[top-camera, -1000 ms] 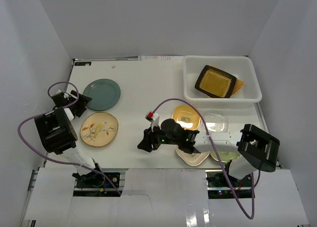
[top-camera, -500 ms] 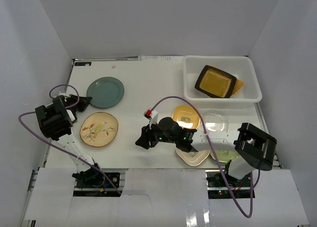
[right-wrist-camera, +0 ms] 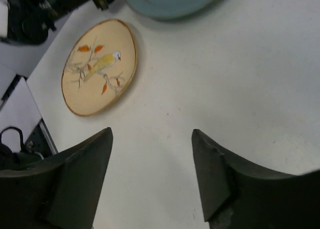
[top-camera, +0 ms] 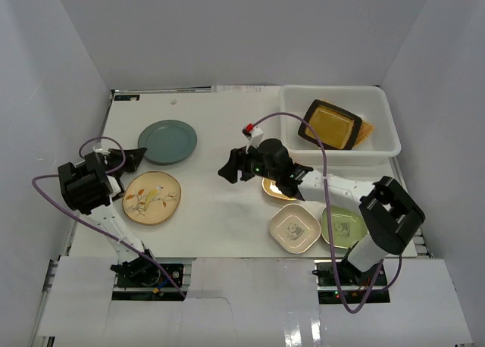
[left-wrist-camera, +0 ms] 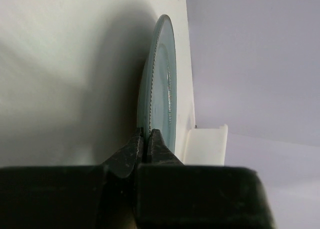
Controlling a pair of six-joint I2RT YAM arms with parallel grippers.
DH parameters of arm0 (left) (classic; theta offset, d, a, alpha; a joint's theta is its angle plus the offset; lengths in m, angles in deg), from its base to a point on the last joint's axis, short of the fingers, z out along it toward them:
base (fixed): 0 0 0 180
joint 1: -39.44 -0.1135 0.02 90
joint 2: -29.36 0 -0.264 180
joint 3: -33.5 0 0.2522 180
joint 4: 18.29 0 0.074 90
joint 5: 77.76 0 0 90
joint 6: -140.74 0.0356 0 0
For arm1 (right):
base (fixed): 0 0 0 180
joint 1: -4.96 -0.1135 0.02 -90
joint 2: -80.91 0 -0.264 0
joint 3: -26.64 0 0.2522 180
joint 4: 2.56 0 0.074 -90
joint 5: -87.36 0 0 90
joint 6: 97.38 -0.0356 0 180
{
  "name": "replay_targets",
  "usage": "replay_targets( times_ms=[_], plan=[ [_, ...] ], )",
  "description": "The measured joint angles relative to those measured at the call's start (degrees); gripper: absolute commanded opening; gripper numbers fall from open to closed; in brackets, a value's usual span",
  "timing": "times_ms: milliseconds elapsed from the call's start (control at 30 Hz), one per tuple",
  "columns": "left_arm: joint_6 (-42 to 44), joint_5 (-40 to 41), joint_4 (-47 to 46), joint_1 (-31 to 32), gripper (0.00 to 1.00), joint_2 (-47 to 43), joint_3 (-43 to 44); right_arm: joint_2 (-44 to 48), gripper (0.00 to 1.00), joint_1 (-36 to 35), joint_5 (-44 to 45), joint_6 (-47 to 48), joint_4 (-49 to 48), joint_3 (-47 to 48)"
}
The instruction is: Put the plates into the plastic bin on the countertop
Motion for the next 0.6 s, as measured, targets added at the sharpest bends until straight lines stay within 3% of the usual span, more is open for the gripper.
replay_targets(
  times_ms=[67, 267, 367, 600],
  plan=[
    [-3.06, 0.02, -2.64, 1.05, 0.00, -0.46, -2.69, -2.71, 0.85, 1.84, -0.22, 0.76, 1.49, 5.51],
    [-11.63, -1.73, -9.20, 3.21, 0.00, -2.60, -8.55, -13.07, 1.00, 6.45, -2.10, -1.18, 3.98, 21.24],
    [-15.43, -2.49, -12.74, 3.23, 0.00, -4.81, -10.45, -16.92, 0.90, 8.00, -0.57, -3.63, 6.43, 25.16],
    [-21.86, -4.09, -16.68, 4.66, 0.00, -12.26, -14.45, -24.00, 0.90, 10.10, -1.22, -9.25, 9.60, 30.62]
  ],
)
